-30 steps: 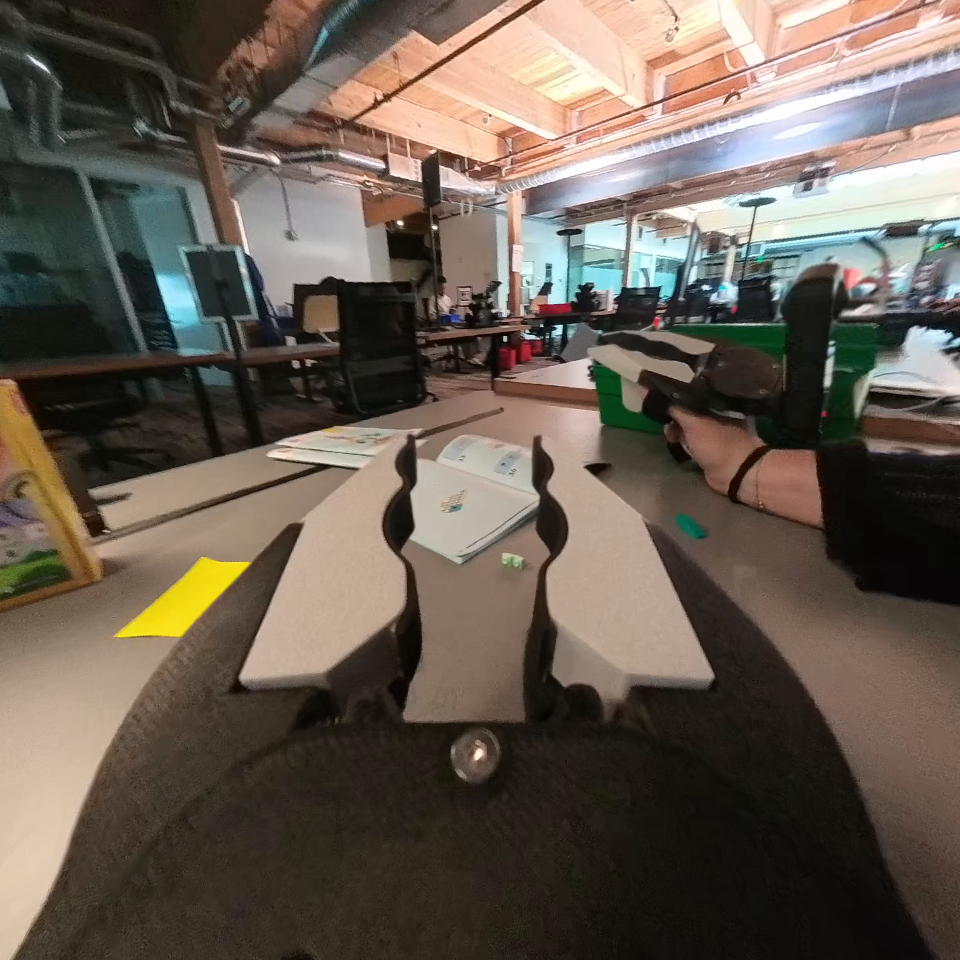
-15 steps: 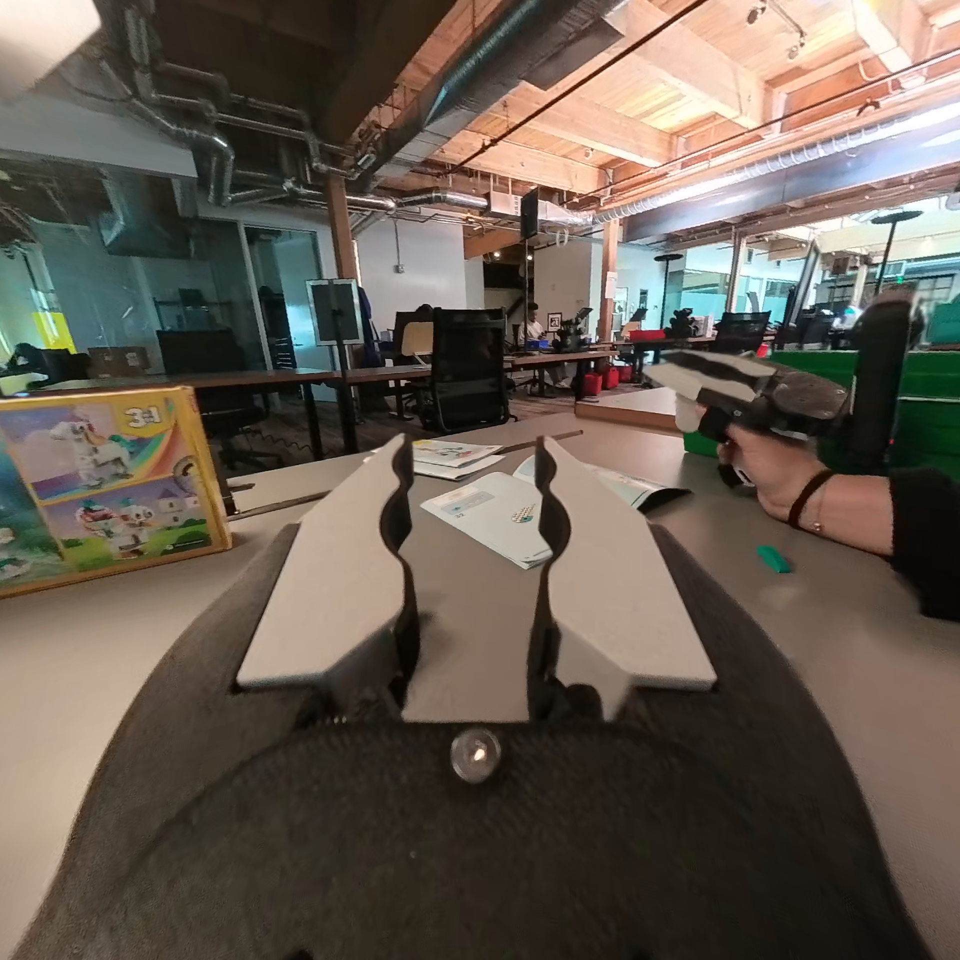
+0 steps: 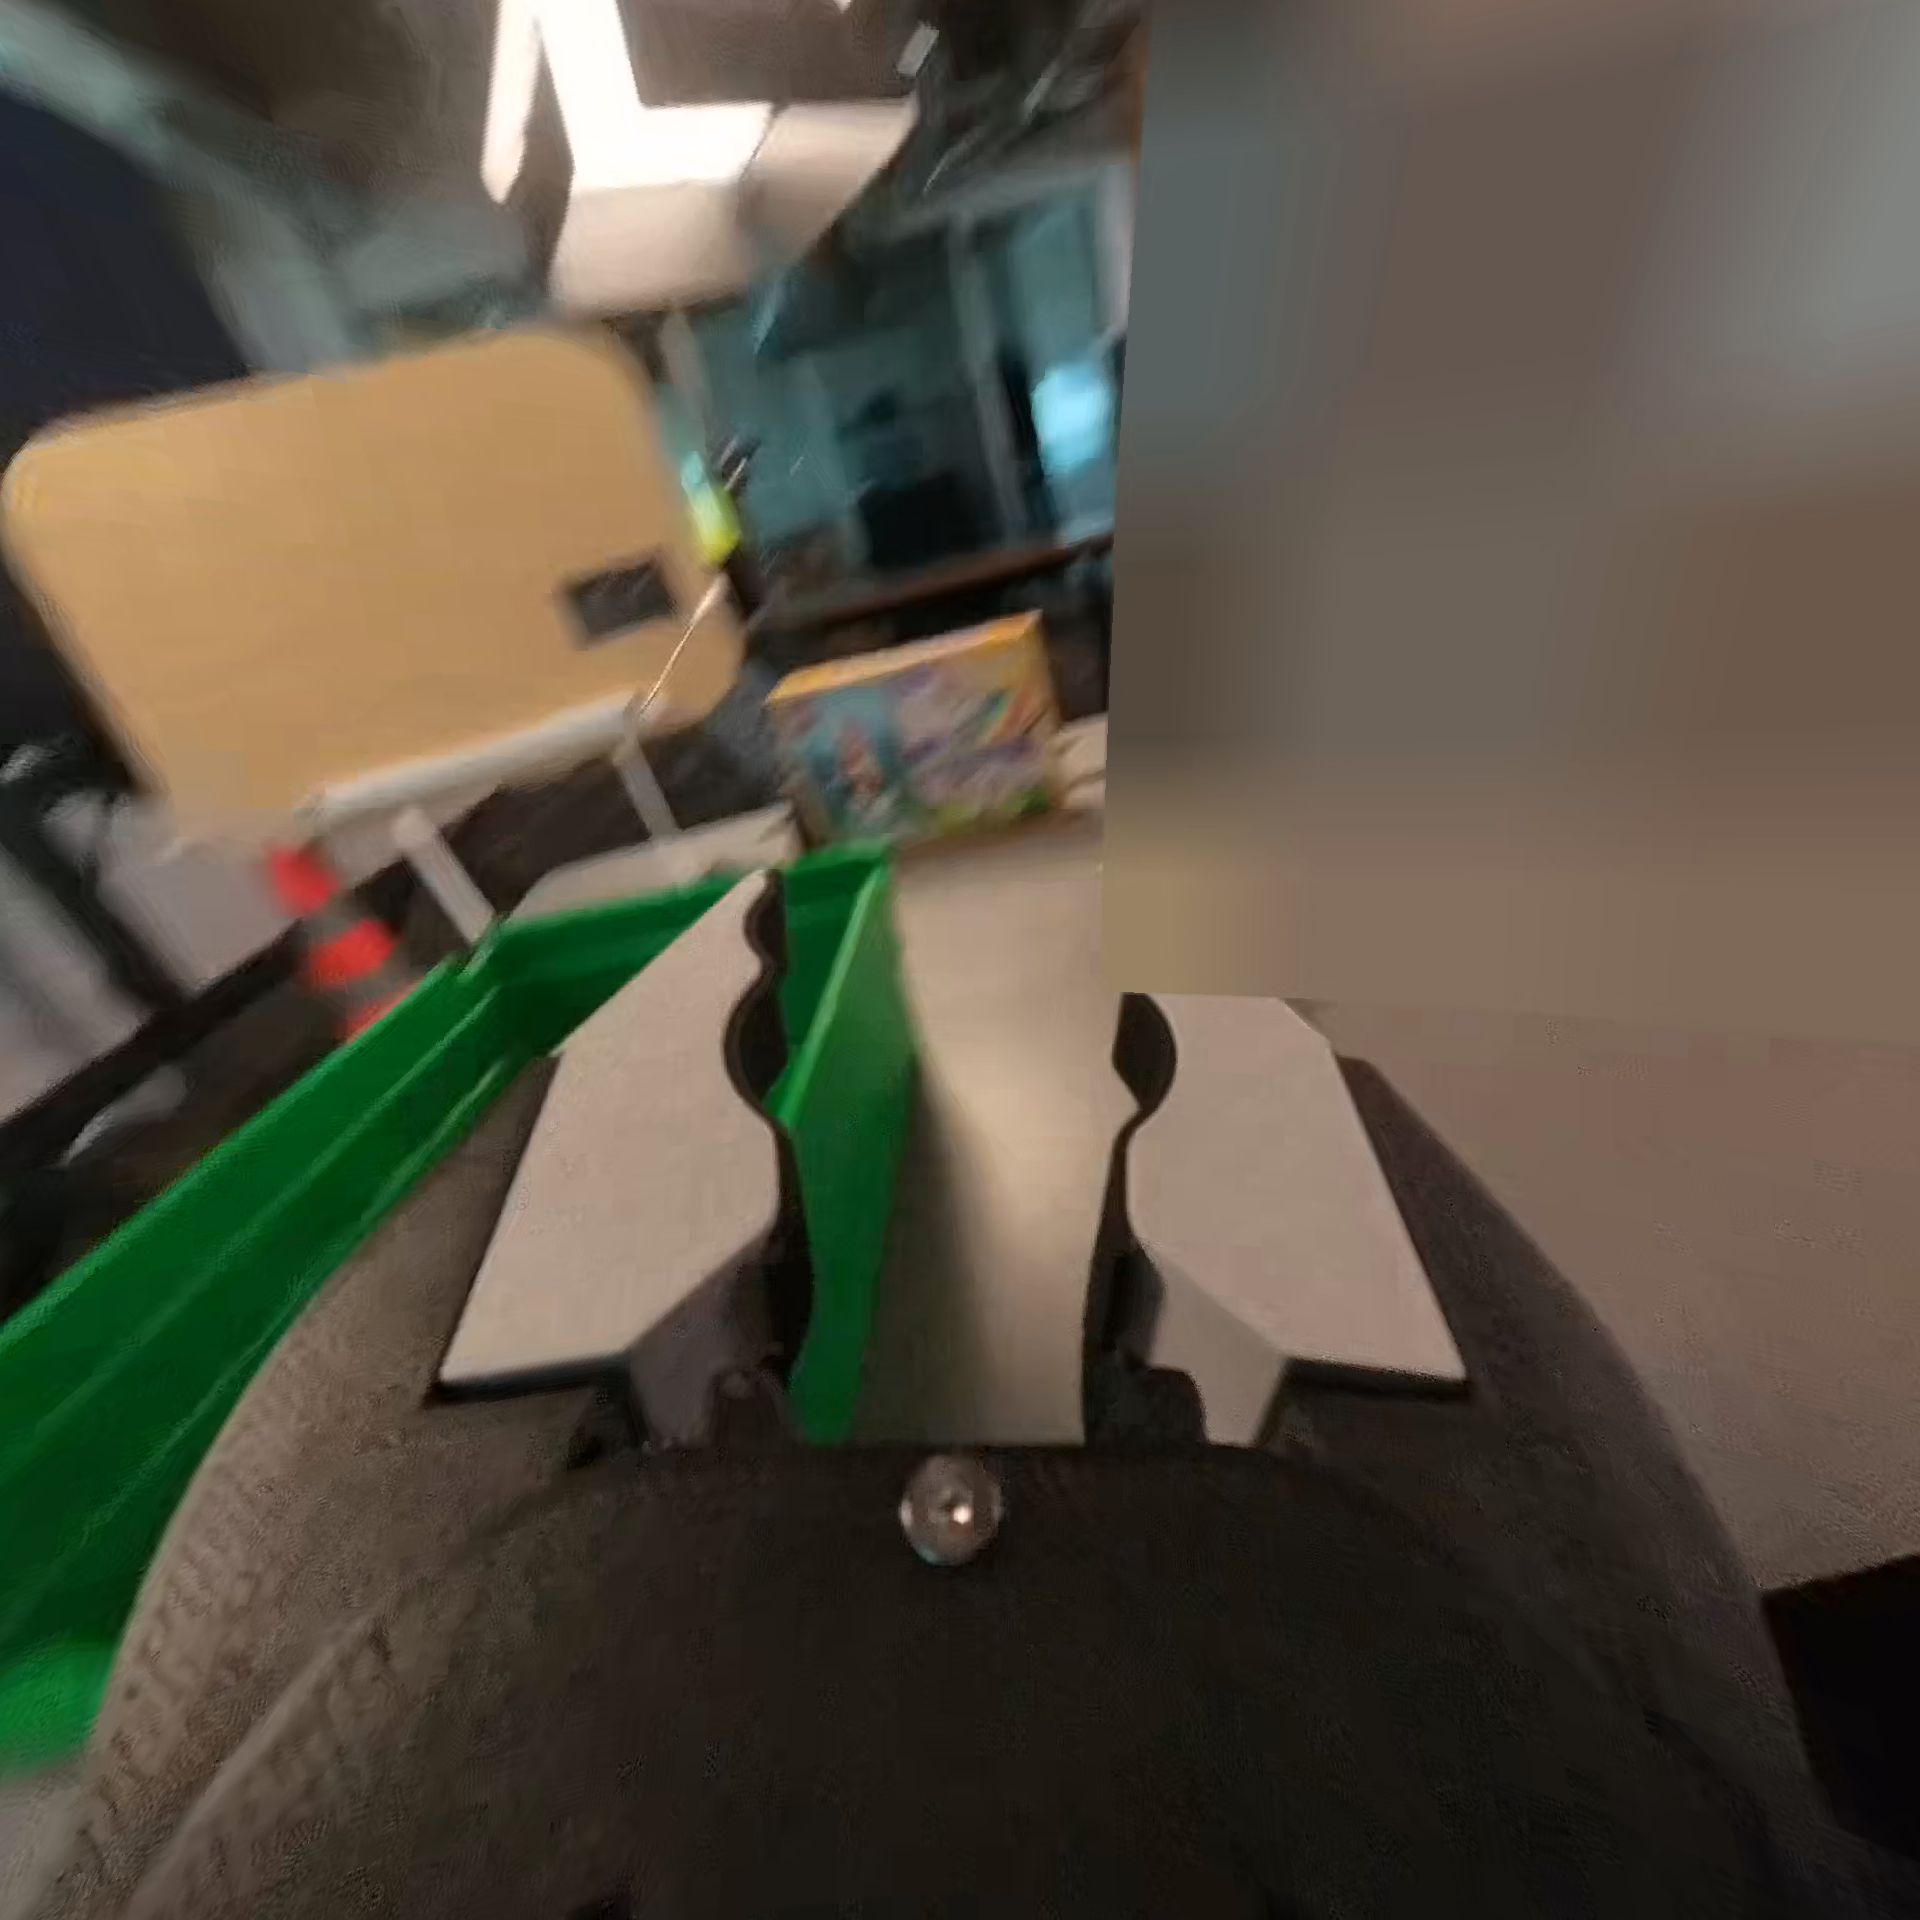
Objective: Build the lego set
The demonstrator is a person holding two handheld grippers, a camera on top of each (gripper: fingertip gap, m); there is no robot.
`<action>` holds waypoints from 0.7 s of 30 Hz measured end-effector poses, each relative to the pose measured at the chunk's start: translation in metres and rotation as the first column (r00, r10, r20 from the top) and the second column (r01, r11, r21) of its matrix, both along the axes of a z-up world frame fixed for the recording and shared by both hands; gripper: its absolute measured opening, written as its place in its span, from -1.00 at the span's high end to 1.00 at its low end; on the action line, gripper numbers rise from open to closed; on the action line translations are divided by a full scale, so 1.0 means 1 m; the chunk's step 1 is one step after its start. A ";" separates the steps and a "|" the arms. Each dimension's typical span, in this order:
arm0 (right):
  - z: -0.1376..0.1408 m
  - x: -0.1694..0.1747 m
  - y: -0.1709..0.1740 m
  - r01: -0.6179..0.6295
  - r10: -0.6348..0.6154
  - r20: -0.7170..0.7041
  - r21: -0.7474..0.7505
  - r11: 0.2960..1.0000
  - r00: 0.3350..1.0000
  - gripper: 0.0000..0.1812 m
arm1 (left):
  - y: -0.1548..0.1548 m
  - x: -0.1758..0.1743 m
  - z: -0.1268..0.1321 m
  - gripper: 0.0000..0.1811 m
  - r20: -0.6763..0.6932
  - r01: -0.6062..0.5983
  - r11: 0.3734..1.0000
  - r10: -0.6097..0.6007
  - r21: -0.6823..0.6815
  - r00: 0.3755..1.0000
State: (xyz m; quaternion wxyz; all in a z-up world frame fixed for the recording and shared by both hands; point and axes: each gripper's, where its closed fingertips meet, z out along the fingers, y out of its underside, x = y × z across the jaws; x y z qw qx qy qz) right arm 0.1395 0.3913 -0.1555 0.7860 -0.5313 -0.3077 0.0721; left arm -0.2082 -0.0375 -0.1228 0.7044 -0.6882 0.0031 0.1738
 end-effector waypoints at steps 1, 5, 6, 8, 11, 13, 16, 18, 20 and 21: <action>-0.001 -0.001 0.000 0.003 -0.003 0.012 0.004 1.000 1.000 0.71 | -0.011 -0.019 -0.015 0.28 0.037 -0.079 0.995 0.081 -0.058 0.996; -0.003 -0.005 0.000 0.014 -0.015 0.052 0.012 1.000 0.999 0.71 | -0.043 -0.055 -0.060 0.46 0.231 -0.197 0.968 0.230 -0.157 0.945; -0.004 -0.005 0.000 0.018 -0.018 0.058 0.012 1.000 0.998 0.71 | -0.047 -0.060 -0.068 0.46 0.272 -0.207 0.963 0.249 -0.175 0.930; -0.004 -0.005 0.001 0.020 -0.021 0.061 0.013 1.000 0.998 0.72 | -0.051 -0.062 -0.083 0.47 0.324 -0.194 0.955 0.261 -0.223 0.909; -0.004 -0.004 0.001 0.021 -0.022 0.056 0.010 1.000 0.998 0.72 | -0.044 -0.051 -0.092 0.58 0.390 -0.115 0.964 0.205 -0.242 0.898; -0.005 -0.004 0.001 0.018 -0.019 0.051 0.004 1.000 0.999 0.72 | -0.036 -0.042 -0.090 0.60 0.420 -0.074 0.972 0.163 -0.221 0.893; -0.006 -0.004 0.002 0.013 -0.012 0.047 -0.012 1.000 0.999 0.72 | -0.018 -0.020 -0.085 0.58 0.460 0.024 0.980 0.070 -0.196 0.885; -0.008 -0.005 0.003 0.006 -0.005 0.048 -0.026 1.000 0.999 0.72 | -0.004 -0.001 -0.084 0.51 0.479 0.122 0.972 -0.010 -0.203 0.878; -0.009 -0.006 0.003 0.001 0.000 0.050 -0.030 1.000 0.999 0.73 | 0.008 0.022 -0.076 0.48 0.507 0.264 0.947 -0.139 -0.184 0.850; -0.009 -0.006 0.002 -0.004 0.005 0.051 -0.032 0.999 0.999 0.74 | 0.011 0.029 -0.066 0.48 0.510 0.318 0.935 -0.199 -0.157 0.837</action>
